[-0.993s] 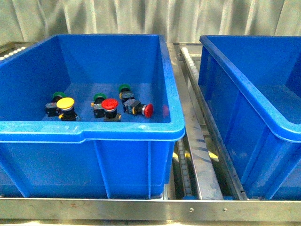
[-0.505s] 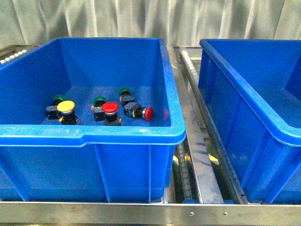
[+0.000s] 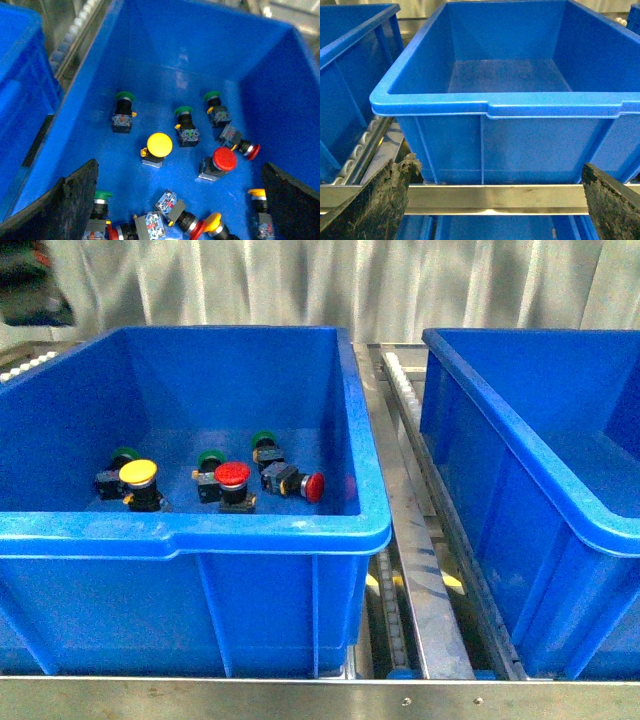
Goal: Pick red and yellow buttons and place in box
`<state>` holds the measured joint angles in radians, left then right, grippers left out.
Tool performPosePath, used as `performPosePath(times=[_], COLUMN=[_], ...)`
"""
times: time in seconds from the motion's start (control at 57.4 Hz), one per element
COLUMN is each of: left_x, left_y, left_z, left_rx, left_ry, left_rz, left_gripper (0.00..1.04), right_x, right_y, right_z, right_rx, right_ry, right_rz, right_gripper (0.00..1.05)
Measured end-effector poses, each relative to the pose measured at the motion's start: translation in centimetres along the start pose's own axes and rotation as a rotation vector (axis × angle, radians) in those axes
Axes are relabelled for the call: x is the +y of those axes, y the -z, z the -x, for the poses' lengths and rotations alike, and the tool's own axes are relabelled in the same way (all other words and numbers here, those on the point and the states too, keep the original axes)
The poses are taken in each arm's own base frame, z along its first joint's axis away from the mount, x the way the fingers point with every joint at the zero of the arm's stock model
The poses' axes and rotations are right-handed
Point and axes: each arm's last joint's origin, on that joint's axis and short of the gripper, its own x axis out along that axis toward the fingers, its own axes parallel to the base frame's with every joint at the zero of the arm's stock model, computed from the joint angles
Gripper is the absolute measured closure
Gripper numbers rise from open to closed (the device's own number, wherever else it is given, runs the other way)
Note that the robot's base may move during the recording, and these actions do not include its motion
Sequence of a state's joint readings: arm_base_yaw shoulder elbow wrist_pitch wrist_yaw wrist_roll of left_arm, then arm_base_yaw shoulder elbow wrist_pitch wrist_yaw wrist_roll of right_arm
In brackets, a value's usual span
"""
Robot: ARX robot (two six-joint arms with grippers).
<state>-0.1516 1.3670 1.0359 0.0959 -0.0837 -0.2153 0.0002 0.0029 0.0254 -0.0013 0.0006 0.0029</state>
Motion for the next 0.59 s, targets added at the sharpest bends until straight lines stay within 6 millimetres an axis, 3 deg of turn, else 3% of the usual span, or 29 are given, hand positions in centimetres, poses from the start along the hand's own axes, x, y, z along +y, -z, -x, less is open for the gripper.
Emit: performPosePath(times=[0.296, 0.592], left_x=[-3.9, -6.7], left_y=[0.9, 3.0], left_z=[-7.4, -11.6], left_rx=[0.163, 0.227], left_ry=[-0.062, -0.027], left_rz=[-0.127, -0.180], left_gripper=[0.08, 0.08], right_x=[0.0, 0.0], right_y=[0.0, 0.0], right_z=[0.0, 0.0], right_rx=[0.000, 0.000], right_ry=[0.000, 0.000], right_rz=[0.000, 0.000], right_gripper=[0.06, 0.06])
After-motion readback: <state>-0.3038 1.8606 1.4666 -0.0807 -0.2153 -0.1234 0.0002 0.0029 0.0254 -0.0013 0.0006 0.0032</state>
